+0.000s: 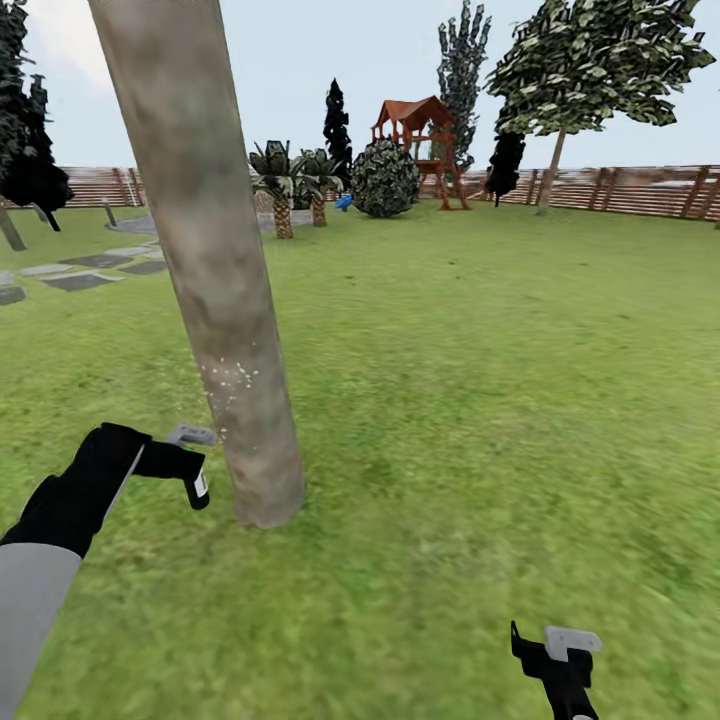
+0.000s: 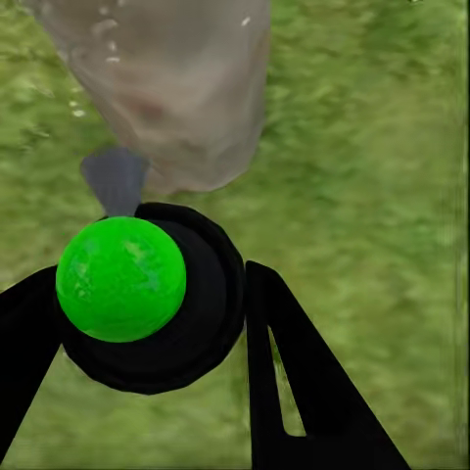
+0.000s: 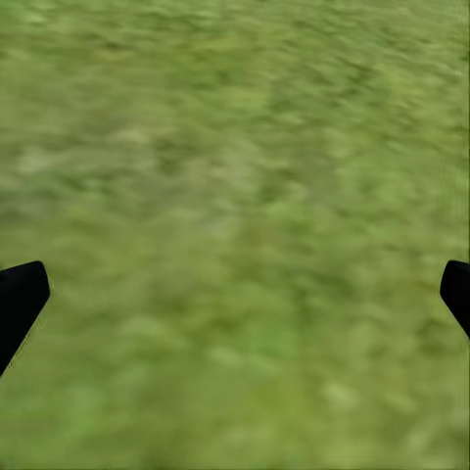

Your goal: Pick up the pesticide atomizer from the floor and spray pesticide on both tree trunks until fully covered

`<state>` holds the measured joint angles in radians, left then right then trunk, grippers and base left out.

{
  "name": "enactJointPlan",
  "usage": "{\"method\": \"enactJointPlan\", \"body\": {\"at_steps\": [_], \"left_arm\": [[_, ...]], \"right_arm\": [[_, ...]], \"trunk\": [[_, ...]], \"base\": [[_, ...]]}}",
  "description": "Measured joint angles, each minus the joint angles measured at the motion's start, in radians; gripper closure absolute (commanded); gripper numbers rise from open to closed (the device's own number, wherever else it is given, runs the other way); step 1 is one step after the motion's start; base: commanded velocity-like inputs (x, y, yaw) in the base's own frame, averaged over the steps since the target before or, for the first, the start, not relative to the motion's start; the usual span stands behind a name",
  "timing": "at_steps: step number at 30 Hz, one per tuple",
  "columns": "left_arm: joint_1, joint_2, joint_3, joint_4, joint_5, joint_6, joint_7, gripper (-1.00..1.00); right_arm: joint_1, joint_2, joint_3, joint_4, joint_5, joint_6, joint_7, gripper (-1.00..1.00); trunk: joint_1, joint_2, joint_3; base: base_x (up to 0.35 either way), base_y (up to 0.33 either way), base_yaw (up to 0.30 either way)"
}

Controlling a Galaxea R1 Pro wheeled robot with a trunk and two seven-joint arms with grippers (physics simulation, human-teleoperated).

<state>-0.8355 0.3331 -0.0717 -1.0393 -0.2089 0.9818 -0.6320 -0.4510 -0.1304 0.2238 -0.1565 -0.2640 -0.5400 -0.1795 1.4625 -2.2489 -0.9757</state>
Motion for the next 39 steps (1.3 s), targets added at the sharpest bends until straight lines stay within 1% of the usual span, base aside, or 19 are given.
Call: {"method": "enactJointPlan", "body": {"at_steps": [1,2,5,8,12,15,17,19,22,26,28,30,31,34,36,37,38,39], "left_arm": [[0.000,-0.006,0.000,0.001,-0.003,-0.001,0.000,1.00],[0.000,-0.021,0.000,0.002,-0.003,-0.002,0.000,1.00],[0.000,-0.028,0.001,0.003,-0.006,-0.003,0.000,1.00],[0.001,-0.028,0.001,0.030,-0.010,-0.004,0.000,1.00],[0.001,-0.026,0.002,0.039,-0.011,-0.005,0.001,1.00],[0.001,-0.026,0.002,0.040,-0.011,-0.004,0.020,1.00],[0.001,-0.026,0.003,0.062,-0.013,-0.005,0.039,1.00],[0.001,-0.026,0.002,0.118,-0.012,-0.009,0.046,1.00],[0.001,-0.027,0.002,0.137,-0.009,-0.010,0.048,1.00],[0.001,-0.028,0.003,0.171,-0.011,-0.016,0.049,1.00],[0.001,-0.025,0.005,0.222,-0.011,-0.081,0.048,1.00],[0.001,-0.025,0.006,0.300,-0.008,-0.139,0.048,1.00],[0.001,-0.026,0.008,0.354,-0.003,-0.206,0.049,1.00],[0.001,-0.030,0.009,0.412,0.007,-0.222,0.049,1.00],[0.001,-0.044,0.009,0.436,0.019,-0.235,0.048,1.00],[0.001,-0.063,0.009,0.456,0.025,-0.289,0.050,1.00],[0.001,-0.070,0.009,0.463,0.020,-0.319,0.051,1.00],[0.001,-0.073,0.009,0.466,0.019,-0.334,0.051,1.00]], "right_arm": [[0.000,0.000,0.000,0.000,0.000,0.000,0.000,-1.00],[0.000,0.000,0.001,0.000,0.000,0.000,0.000,-1.00],[0.000,-0.001,0.000,0.000,0.000,0.000,0.000,-1.00],[0.000,-0.002,-0.001,0.000,0.000,0.000,0.000,-1.00],[0.000,-0.003,0.000,0.000,0.000,0.000,0.000,-1.00],[0.000,-0.003,0.000,0.000,0.000,0.000,0.000,-1.00],[0.000,-0.002,0.000,0.000,0.000,0.000,0.000,-1.00],[0.000,-0.002,0.000,0.000,0.000,0.000,0.000,-1.00],[0.000,-0.002,0.000,0.000,0.000,0.000,0.000,-1.00],[0.000,-0.002,0.000,0.000,0.000,0.000,0.000,-1.00],[0.000,0.000,0.000,0.000,0.000,0.000,0.000,-1.00],[0.000,0.001,0.000,0.000,0.000,0.000,0.000,-1.00],[0.000,0.001,0.000,0.000,0.000,0.000,0.000,-1.00],[0.000,0.002,0.000,0.000,0.000,0.000,0.000,-1.00],[0.000,0.002,0.000,0.000,0.000,0.000,0.000,-1.00],[0.000,0.002,0.000,0.000,0.000,0.000,0.000,-1.00],[0.000,0.002,0.000,0.000,0.000,0.000,0.000,-1.00],[0.000,0.002,0.000,0.000,0.000,0.000,0.000,-1.00]], "trunk": [[0.000,0.000,0.000],[0.000,0.000,0.000],[0.000,0.000,0.000],[0.000,0.000,0.000],[0.000,0.000,0.000],[0.000,0.000,0.000],[0.000,0.000,0.000],[0.000,0.000,0.000],[0.000,0.000,0.000],[0.000,0.000,0.000],[0.000,0.000,0.000],[0.000,0.000,0.000],[0.000,0.000,0.000],[0.000,0.000,0.000],[0.000,0.000,0.000],[0.000,0.000,0.000],[0.000,0.000,0.000],[0.000,0.000,0.000]], "base": [[0.000,-0.169,0.026],[0.000,-0.216,0.013],[0.000,-0.250,0.004],[0.000,-0.267,0.000],[0.000,-0.269,0.000],[0.000,-0.269,0.007],[0.007,-0.269,0.186],[0.082,-0.267,0.261],[0.199,-0.211,0.275],[0.094,-0.059,0.277],[0.010,-0.006,0.277],[0.002,-0.001,0.098],[0.000,0.000,0.006],[0.045,-0.014,0.002],[0.184,-0.111,0.031],[0.227,-0.151,0.146],[0.246,-0.157,0.209],[0.260,-0.161,0.241]]}}
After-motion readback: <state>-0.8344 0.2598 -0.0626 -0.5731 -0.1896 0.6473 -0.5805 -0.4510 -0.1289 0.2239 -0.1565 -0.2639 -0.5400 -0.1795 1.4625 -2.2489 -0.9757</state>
